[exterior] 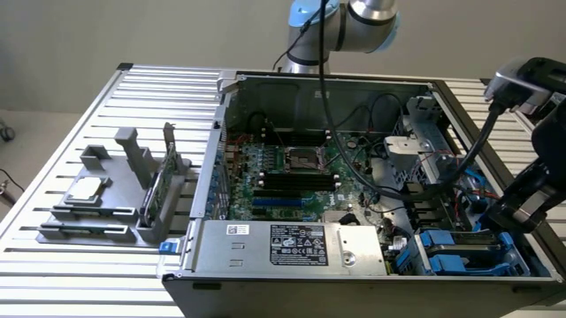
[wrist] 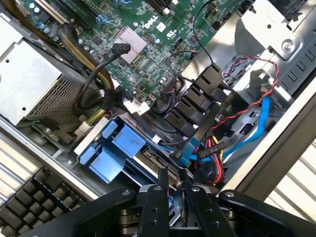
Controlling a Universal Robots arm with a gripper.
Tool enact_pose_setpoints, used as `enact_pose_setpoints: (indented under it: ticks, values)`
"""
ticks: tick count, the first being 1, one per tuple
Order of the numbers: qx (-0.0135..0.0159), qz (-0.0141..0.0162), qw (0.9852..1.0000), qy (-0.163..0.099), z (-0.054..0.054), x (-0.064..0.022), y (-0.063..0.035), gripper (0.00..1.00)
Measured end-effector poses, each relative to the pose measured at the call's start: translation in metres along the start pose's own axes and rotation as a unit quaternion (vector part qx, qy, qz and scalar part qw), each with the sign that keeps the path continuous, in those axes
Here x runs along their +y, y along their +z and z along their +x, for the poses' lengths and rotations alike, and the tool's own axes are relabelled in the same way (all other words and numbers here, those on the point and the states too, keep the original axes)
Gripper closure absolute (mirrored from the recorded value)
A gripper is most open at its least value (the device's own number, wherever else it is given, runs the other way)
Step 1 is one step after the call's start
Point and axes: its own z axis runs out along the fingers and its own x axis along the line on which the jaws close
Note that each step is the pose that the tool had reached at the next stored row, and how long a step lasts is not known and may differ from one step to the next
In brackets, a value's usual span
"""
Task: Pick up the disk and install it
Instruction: 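Insert the first disk wire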
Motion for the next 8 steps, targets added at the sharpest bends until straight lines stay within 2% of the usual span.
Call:
enact_pose_setpoints:
  ticks: [4, 8]
  values:
    - [-0.0010, 0.0022, 0.9996, 0.028, 0.0000, 0.0000, 0.0000, 0.78]
    - [-0.0023, 0.0051, 0.9983, 0.059, 0.0000, 0.0000, 0.0000, 0.78]
